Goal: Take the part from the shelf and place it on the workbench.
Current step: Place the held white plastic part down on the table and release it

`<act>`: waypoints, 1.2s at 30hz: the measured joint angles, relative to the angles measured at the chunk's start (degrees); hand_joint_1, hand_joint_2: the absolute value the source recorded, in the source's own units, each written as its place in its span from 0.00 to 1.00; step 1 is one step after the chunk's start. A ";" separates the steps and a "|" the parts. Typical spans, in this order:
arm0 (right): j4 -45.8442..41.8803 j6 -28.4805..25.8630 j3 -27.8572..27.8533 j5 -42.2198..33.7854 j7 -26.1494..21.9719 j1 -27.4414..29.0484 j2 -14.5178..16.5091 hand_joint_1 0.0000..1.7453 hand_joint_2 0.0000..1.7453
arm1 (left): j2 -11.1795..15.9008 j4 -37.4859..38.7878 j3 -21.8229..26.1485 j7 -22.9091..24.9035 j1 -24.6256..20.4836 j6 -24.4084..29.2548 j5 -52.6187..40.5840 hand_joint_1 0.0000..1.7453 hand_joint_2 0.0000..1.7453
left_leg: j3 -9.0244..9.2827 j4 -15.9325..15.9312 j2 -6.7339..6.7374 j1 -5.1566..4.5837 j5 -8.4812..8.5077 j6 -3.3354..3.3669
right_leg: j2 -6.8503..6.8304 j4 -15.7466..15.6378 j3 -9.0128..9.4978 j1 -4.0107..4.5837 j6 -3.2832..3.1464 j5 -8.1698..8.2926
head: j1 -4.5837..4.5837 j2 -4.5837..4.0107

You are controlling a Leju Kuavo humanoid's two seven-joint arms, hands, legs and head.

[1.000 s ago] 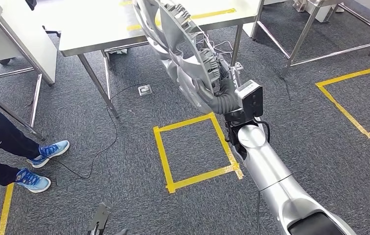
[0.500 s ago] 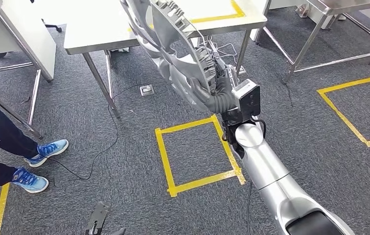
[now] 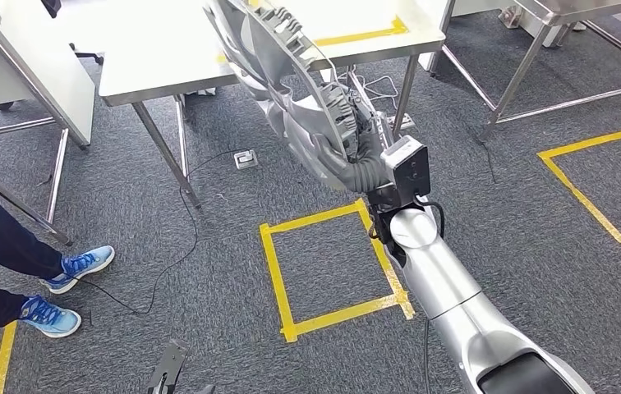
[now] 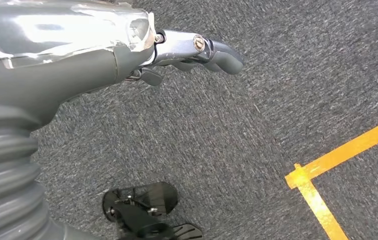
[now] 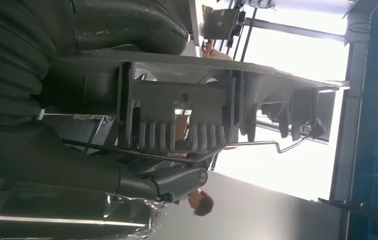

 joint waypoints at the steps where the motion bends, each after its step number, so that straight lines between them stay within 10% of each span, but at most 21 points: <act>1: 0.03 0.00 0.07 0.03 0.04 0.08 0.03 1.00 1.00 | 0.00 0.02 0.00 0.00 0.01 0.00 0.00 0.00 1.00 | -0.43 -0.53 0.08 0.24 1.67 -0.29 | 0.10 0.01 0.44 -0.07 0.16 -0.34 | 0.00 0.01; 4: 0.03 0.00 0.20 0.07 0.08 -0.11 0.34 1.00 1.00 | 0.02 0.04 0.09 0.00 0.00 0.00 0.00 0.00 1.00 | 2.72 -10.92 0.54 0.77 9.76 -0.88 | 0.34 -0.05 1.89 -0.16 0.88 -1.41 | 0.01 -0.01; 6: 0.02 0.00 0.22 0.08 0.03 -0.60 0.57 1.00 1.00 | -0.01 0.07 0.21 0.00 -0.04 0.00 0.00 0.00 1.00 | 4.68 -15.52 0.77 0.51 11.06 -0.30 | 0.47 -0.06 2.16 0.07 1.51 -1.84 | -0.02 -0.01; 10: -0.07 0.00 0.27 0.24 0.26 -1.28 0.79 1.00 1.00 | -0.03 0.08 0.38 -0.01 -0.09 0.01 0.00 0.00 1.00 | 6.22 -17.46 0.73 0.32 9.48 2.01 | 0.16 1.34 1.54 0.20 2.65 -2.51 | 0.08 0.00; 14: -0.02 0.00 0.62 0.27 0.32 -1.64 0.85 1.00 1.00 | -0.06 0.09 0.87 -0.01 -0.02 0.10 0.00 0.00 1.00 | 7.54 -17.74 0.40 0.08 8.70 3.37 | -0.06 14.62 -6.42 0.03 2.53 -6.70 | 0.26 -0.01; 16: 0.07 -0.03 0.63 0.23 0.53 -1.54 0.68 1.00 1.00 | -0.17 0.10 1.01 -0.03 0.28 0.12 0.01 0.00 1.00 | 8.32 -17.73 0.08 -0.18 8.07 3.54 | -0.07 16.85 -8.84 0.09 2.84 -6.22 | 0.27 0.01; 19: 0.10 -0.07 0.48 0.19 0.87 -1.82 0.20 1.00 1.00 | -0.47 0.10 1.27 -0.09 0.63 0.17 0.01 0.00 1.00 | 9.70 -17.70 -0.32 -0.49 6.93 3.28 | -0.19 5.95 -6.02 0.78 2.96 0.44 | 0.28 -0.01; 21: 0.09 -0.07 0.30 0.14 0.86 -2.26 0.00 1.00 1.00 | -0.71 0.10 1.36 -0.14 0.77 0.17 0.01 0.00 1.00 | 10.22 -17.78 -0.33 -0.66 6.15 2.74 | -0.42 -0.05 -3.87 1.51 1.74 3.00 | 0.24 -0.01; 26: 0.05 -0.13 -0.19 0.11 0.90 -2.70 -0.42 1.00 1.00 | -0.75 0.08 1.39 -0.15 0.48 0.09 -0.34 0.00 1.00 | 10.08 -15.20 -0.13 -0.77 4.22 1.59 | -0.44 -1.92 -1.30 1.00 -0.14 2.50 | 0.12 0.01; 31: 0.66 -0.15 -0.28 0.13 1.02 -1.29 -0.94 1.00 1.00 | -0.66 0.20 1.39 -0.01 0.98 0.03 -0.57 0.00 1.00 | 2.45 -1.85 0.05 -0.31 -0.89 0.62 | -0.01 -2.15 1.66 0.84 -0.34 0.38 | 0.02 -0.01; 36: 0.90 -0.17 -0.31 0.25 1.20 -1.76 -1.03 1.00 1.00 | -0.64 0.25 1.39 0.22 0.92 -0.03 -1.10 0.00 1.00 | 4.88 -16.38 0.64 0.39 10.86 0.08 | 0.40 -2.14 3.56 0.84 0.81 -1.45 | 0.03 -0.01</act>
